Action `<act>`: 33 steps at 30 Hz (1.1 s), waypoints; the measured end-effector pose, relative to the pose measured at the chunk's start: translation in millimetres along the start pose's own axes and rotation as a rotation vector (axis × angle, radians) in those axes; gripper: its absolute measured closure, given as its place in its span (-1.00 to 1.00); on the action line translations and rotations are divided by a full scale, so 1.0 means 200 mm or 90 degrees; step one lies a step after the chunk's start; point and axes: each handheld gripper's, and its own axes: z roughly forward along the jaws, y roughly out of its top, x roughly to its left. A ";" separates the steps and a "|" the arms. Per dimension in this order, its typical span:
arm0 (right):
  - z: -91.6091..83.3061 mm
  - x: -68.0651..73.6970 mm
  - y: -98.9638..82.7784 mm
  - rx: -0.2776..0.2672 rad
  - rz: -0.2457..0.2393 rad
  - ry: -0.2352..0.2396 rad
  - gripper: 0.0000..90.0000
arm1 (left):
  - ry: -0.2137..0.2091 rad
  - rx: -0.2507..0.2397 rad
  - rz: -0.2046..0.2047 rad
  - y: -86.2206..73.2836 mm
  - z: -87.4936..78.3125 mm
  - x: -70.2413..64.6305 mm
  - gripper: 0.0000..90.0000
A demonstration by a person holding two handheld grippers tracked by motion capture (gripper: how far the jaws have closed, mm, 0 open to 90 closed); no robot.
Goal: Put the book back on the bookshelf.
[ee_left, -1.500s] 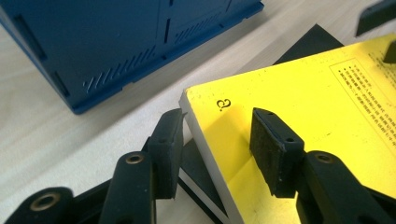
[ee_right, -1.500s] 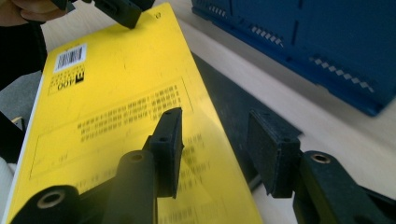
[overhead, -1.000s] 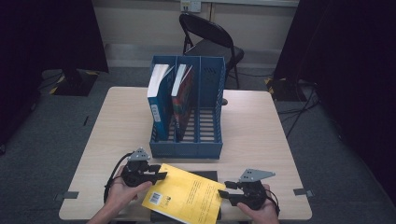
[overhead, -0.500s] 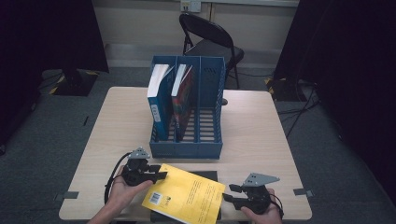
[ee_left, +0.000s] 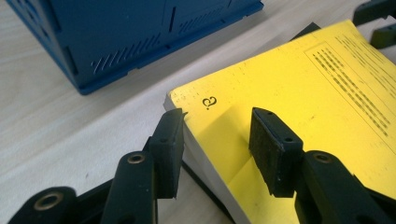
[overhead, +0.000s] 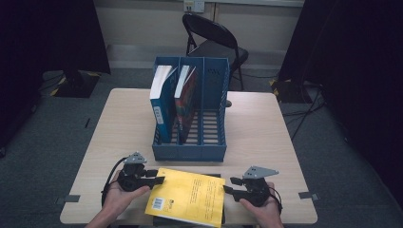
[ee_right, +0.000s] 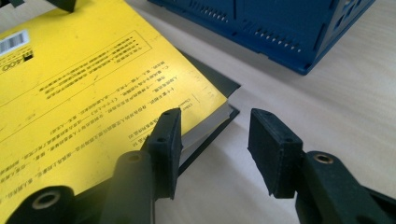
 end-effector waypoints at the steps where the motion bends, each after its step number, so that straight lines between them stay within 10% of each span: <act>1: 0.01 -0.01 0.01 -0.001 -0.001 -0.003 0.21 | 0.002 0.000 0.000 -0.01 -0.01 0.00 0.23; 13: 0.09 -0.04 0.08 -0.013 0.011 -0.040 0.17 | -0.004 0.002 0.001 -0.05 -0.07 0.00 0.17; 21: 0.02 0.04 0.04 -0.016 0.005 0.010 0.09 | 0.025 -0.006 0.013 0.05 -0.02 0.03 0.11; 33: 0.04 0.13 0.02 0.005 -0.018 0.056 0.13 | -0.011 0.014 0.053 0.11 0.10 -0.03 0.23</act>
